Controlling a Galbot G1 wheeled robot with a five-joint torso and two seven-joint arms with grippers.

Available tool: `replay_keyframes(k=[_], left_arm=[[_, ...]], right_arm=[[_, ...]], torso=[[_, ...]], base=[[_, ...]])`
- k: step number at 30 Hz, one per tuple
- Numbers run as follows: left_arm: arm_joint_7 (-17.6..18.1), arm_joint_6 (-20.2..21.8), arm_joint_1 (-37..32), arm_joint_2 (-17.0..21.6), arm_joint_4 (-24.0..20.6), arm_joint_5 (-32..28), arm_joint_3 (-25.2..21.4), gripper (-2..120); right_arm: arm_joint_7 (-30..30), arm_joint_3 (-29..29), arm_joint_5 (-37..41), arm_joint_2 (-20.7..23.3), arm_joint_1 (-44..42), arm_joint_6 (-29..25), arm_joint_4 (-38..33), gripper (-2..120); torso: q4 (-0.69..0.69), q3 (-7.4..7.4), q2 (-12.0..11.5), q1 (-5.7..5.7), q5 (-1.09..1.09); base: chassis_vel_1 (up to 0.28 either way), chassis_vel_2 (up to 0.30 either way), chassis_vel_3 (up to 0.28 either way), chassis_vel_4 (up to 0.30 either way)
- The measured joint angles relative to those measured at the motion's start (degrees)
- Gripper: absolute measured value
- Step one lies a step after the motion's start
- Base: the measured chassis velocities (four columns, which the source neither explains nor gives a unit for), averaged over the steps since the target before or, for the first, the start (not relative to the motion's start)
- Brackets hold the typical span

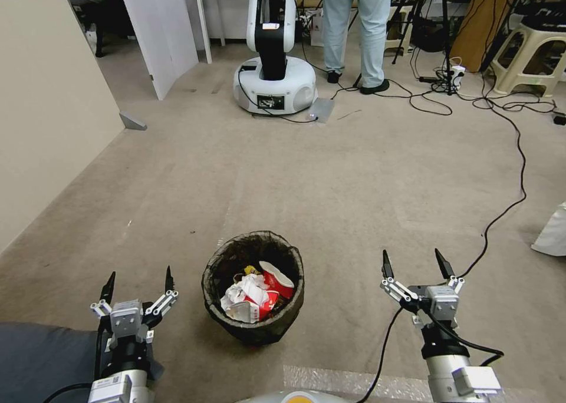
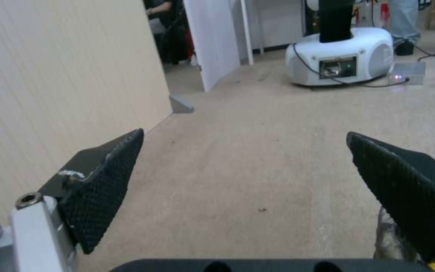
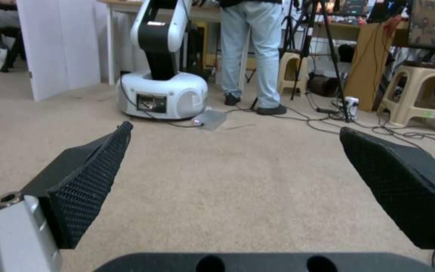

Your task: Pick up the trash bin, then pick up the garbage from the floor and place it into the trash bin.

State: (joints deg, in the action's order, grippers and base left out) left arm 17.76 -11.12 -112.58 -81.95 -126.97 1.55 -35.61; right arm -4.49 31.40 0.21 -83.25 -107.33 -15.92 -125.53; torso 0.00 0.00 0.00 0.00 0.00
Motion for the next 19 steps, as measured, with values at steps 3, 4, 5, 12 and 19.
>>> replay_keyframes(k=[3, 4, 5, 12, 19], left_arm=[[0.0, 0.04, 0.02, 0.01, 0.0, -0.03, 0.0, 100], [0.0, 0.05, 0.02, 0.01, 0.0, -0.03, 0.0, 100], [0.0, 0.05, 0.02, 0.01, 0.0, -0.03, 0.0, 100], [0.0, 0.09, 0.04, 0.02, 0.0, -0.06, 0.0, 100], [0.0, 0.13, 0.05, 0.02, 0.0, -0.08, 0.0, 100]], right_arm=[[-0.02, -0.01, 0.02, 0.01, 0.01, 0.04, 0.0, 100], [-0.02, -0.01, 0.03, 0.01, 0.02, 0.06, 0.0, 100], [-0.02, -0.01, 0.03, 0.01, 0.02, 0.06, 0.0, 100], [-0.05, -0.02, 0.05, 0.03, 0.04, 0.11, -0.01, 100], [-0.05, -0.02, 0.08, 0.04, 0.06, 0.14, -0.03, 100]], torso=[[0.0, 0.0, 0.0, 0.0, 0.0], [0.0, 0.0, 0.0, 0.0, 0.0], [0.0, 0.0, 0.0, 0.0, 0.0], [0.0, 0.0, 0.0, 0.0, 0.0], [0.0, 0.01, 0.0, 0.0, 0.0]], base=[[0.0, 0.0, 0.0, 0.0], [0.0, 0.0, 0.0, 0.0], [0.0, 0.0, 0.0, 0.0], [0.0, 0.0, 0.0, 0.0], [0.0, 0.0, 0.0, 0.0]])
